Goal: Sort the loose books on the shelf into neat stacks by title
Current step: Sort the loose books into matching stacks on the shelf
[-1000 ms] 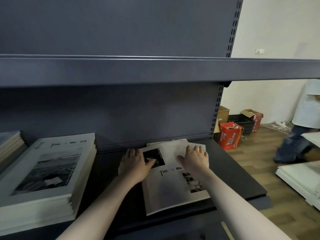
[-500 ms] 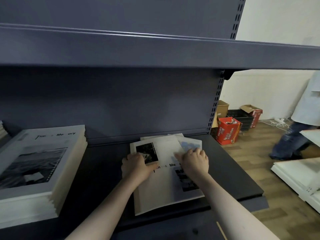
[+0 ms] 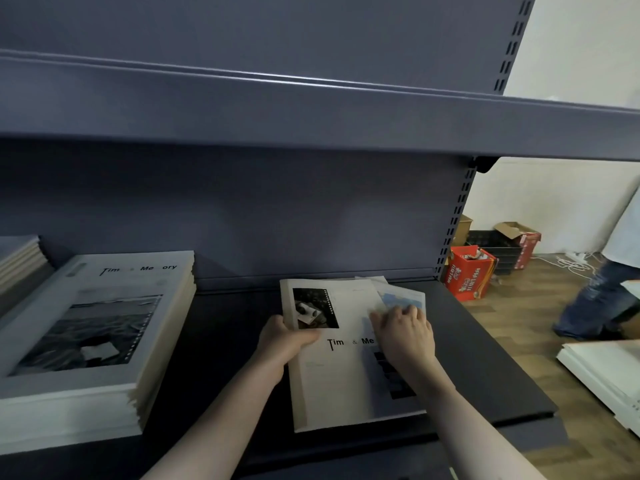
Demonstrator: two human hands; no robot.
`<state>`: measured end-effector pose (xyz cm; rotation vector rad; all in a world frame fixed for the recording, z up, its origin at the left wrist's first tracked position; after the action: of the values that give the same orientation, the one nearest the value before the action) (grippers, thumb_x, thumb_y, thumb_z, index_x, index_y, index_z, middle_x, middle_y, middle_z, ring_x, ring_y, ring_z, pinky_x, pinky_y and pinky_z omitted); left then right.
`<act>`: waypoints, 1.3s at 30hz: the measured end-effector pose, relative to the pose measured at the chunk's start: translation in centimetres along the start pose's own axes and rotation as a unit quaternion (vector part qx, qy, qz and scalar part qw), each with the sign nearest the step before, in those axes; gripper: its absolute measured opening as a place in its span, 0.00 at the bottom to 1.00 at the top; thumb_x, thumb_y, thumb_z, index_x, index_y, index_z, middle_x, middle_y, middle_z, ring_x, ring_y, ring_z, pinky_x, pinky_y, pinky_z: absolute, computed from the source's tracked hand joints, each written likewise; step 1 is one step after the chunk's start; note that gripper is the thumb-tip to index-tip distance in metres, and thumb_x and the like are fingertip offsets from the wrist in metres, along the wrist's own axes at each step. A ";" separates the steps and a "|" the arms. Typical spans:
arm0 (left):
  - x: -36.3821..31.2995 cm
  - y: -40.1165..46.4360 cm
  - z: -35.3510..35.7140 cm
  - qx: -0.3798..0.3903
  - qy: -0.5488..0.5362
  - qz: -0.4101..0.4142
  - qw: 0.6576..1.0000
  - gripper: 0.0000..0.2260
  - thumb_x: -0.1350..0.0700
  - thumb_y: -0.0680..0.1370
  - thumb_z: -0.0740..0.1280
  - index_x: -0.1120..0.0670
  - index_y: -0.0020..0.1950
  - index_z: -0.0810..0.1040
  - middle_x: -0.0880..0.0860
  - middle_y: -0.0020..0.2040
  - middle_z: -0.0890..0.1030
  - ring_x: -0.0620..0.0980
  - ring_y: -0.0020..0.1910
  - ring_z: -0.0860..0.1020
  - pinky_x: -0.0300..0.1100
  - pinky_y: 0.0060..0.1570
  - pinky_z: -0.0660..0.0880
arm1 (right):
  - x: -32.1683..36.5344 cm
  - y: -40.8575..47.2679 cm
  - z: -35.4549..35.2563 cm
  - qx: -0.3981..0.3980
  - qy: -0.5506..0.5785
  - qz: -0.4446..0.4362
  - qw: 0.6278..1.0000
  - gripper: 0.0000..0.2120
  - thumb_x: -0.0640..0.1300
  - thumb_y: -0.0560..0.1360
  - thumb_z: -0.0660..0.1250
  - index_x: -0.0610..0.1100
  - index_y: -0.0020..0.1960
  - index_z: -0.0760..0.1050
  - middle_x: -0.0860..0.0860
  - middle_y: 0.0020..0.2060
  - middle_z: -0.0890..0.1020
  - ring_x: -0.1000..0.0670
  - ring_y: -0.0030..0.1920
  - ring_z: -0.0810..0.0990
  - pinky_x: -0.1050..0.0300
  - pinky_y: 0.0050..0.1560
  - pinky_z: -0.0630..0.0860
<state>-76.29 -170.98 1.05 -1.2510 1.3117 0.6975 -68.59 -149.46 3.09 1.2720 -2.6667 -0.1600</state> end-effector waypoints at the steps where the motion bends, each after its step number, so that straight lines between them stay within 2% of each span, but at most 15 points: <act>1: 0.1 0.0 -0.1 -0.009 0.001 0.007 1.000 0.12 0.61 0.70 0.74 0.58 0.48 0.73 0.54 0.45 0.78 0.48 0.40 0.76 0.38 0.33 0.71 | 0.0 0.0 -0.1 -0.002 0.002 0.000 1.000 0.30 0.59 0.81 0.48 0.37 0.65 0.71 0.41 0.62 0.73 0.42 0.65 0.69 0.51 0.64 0.65; 4: -0.9 -0.3 -0.3 -0.019 -0.001 0.051 0.998 0.10 0.61 0.73 0.70 0.58 0.50 0.72 0.55 0.47 0.78 0.49 0.41 0.76 0.39 0.35 0.71 | -0.1 0.2 -0.2 0.009 0.031 0.001 0.999 0.27 0.58 0.81 0.49 0.39 0.65 0.72 0.41 0.63 0.73 0.42 0.66 0.68 0.51 0.64 0.65; 9: -5.3 -1.8 -1.0 -0.036 0.019 0.166 0.985 0.05 0.61 0.76 0.65 0.57 0.50 0.72 0.48 0.41 0.75 0.44 0.38 0.74 0.38 0.36 0.69 | 0.4 0.4 -0.4 0.024 0.105 0.008 0.994 0.28 0.60 0.80 0.48 0.41 0.62 0.73 0.42 0.61 0.75 0.41 0.65 0.70 0.50 0.65 0.65; 13: -8.2 -3.1 -3.1 -0.069 0.050 0.239 0.967 0.05 0.60 0.77 0.64 0.61 0.49 0.71 0.48 0.38 0.73 0.49 0.39 0.73 0.43 0.41 0.68 | 2.1 0.7 -2.1 0.037 0.261 0.002 0.965 0.22 0.59 0.80 0.53 0.41 0.58 0.69 0.43 0.51 0.80 0.41 0.55 0.78 0.51 0.50 0.71; 16: -9.9 -4.1 -5.2 -0.092 0.083 0.270 0.955 0.05 0.59 0.78 0.63 0.60 0.51 0.71 0.47 0.37 0.73 0.48 0.38 0.72 0.40 0.39 0.66 | 3.9 0.8 -3.5 0.052 0.361 -0.008 0.931 0.20 0.61 0.77 0.57 0.43 0.51 0.67 0.46 0.41 0.79 0.42 0.45 0.79 0.50 0.44 0.74; 20: -11.2 -4.5 -8.5 -0.117 0.162 0.270 0.942 0.05 0.56 0.81 0.59 0.59 0.51 0.67 0.51 0.40 0.73 0.54 0.41 0.74 0.41 0.33 0.62 | 7.0 0.8 -5.6 0.023 0.363 -0.023 0.931 0.18 0.61 0.75 0.63 0.46 0.44 0.66 0.49 0.37 0.76 0.44 0.42 0.76 0.52 0.41 0.70; 22: -11.4 -4.6 -10.3 -0.133 0.209 0.265 0.932 0.08 0.55 0.81 0.58 0.60 0.53 0.68 0.56 0.43 0.75 0.60 0.47 0.76 0.44 0.36 0.65 | 9.1 0.4 -6.5 0.022 0.343 -0.031 0.939 0.19 0.60 0.75 0.64 0.46 0.40 0.64 0.50 0.33 0.73 0.44 0.41 0.74 0.53 0.39 0.68; 24: -11.6 -5.0 -12.5 -0.158 0.257 0.254 0.919 0.11 0.54 0.81 0.58 0.61 0.55 0.68 0.59 0.49 0.77 0.60 0.48 0.76 0.46 0.40 0.66 | 11.5 -0.1 -7.0 0.029 0.335 -0.042 0.941 0.20 0.60 0.75 0.64 0.44 0.40 0.64 0.51 0.32 0.72 0.44 0.41 0.74 0.52 0.41 0.69; 26: -11.6 -5.5 -14.8 -0.173 0.280 0.246 0.912 0.11 0.53 0.81 0.58 0.61 0.56 0.69 0.59 0.49 0.77 0.58 0.47 0.76 0.44 0.41 0.66 | 13.9 -0.7 -7.3 0.043 0.337 -0.060 0.939 0.20 0.61 0.75 0.63 0.43 0.46 0.69 0.49 0.38 0.76 0.43 0.46 0.77 0.51 0.44 0.71; 27: -11.6 -5.6 -16.0 -0.177 0.285 0.244 0.910 0.11 0.52 0.81 0.58 0.60 0.56 0.69 0.57 0.47 0.77 0.57 0.45 0.75 0.44 0.41 0.66 | 15.2 -1.2 -7.6 0.049 0.336 -0.069 0.938 0.22 0.62 0.76 0.62 0.42 0.54 0.71 0.48 0.44 0.78 0.42 0.50 0.78 0.52 0.45 0.71; 29: -11.3 -6.0 -18.4 -0.187 0.295 0.237 0.907 0.11 0.52 0.81 0.59 0.60 0.53 0.68 0.55 0.43 0.74 0.55 0.42 0.74 0.43 0.40 0.66 | 17.6 -2.0 -7.8 0.061 0.338 -0.083 0.936 0.29 0.62 0.76 0.61 0.42 0.67 0.67 0.46 0.56 0.78 0.42 0.57 0.77 0.53 0.48 0.73; 32: -10.3 -6.4 -22.2 -0.210 0.300 0.214 0.906 0.13 0.50 0.79 0.63 0.61 0.53 0.69 0.57 0.45 0.76 0.59 0.47 0.77 0.43 0.40 0.67 | 21.3 -3.3 -8.0 0.074 0.333 -0.114 0.933 0.31 0.61 0.77 0.60 0.42 0.72 0.62 0.44 0.62 0.76 0.43 0.60 0.75 0.52 0.52 0.73; 34: -9.6 -6.8 -24.6 -0.226 0.293 0.206 0.906 0.15 0.50 0.77 0.65 0.61 0.56 0.71 0.54 0.46 0.76 0.56 0.49 0.77 0.41 0.40 0.67 | 23.6 -4.1 -8.0 0.081 0.318 -0.133 0.935 0.29 0.59 0.77 0.60 0.41 0.70 0.64 0.44 0.59 0.77 0.44 0.55 0.76 0.52 0.50 0.73; 37: -8.2 -7.3 -27.5 -0.230 0.288 0.192 0.909 0.16 0.49 0.74 0.69 0.58 0.56 0.73 0.49 0.45 0.78 0.48 0.42 0.77 0.38 0.34 0.68 | 26.6 -5.2 -7.3 0.098 0.297 -0.142 0.939 0.25 0.58 0.76 0.61 0.41 0.65 0.68 0.46 0.53 0.78 0.46 0.49 0.76 0.53 0.48 0.73; 39: -7.3 -7.7 -29.1 -0.236 0.302 0.179 0.906 0.18 0.48 0.72 0.71 0.56 0.56 0.73 0.50 0.47 0.80 0.50 0.45 0.79 0.38 0.37 0.70 | 28.4 -5.9 -6.6 0.112 0.284 -0.147 0.941 0.23 0.58 0.75 0.60 0.42 0.61 0.70 0.48 0.48 0.78 0.46 0.46 0.77 0.53 0.45 0.73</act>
<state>-79.81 -198.17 15.49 -1.7240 1.9974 0.9718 -80.23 -175.33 11.87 1.4987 -2.0376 0.4224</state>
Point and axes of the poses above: each hand's wrist, its own y-axis towards the middle knuckle, its own z-axis out of the palm, x = y × z, the point moved 9 cm from there along y, towards the middle knuckle
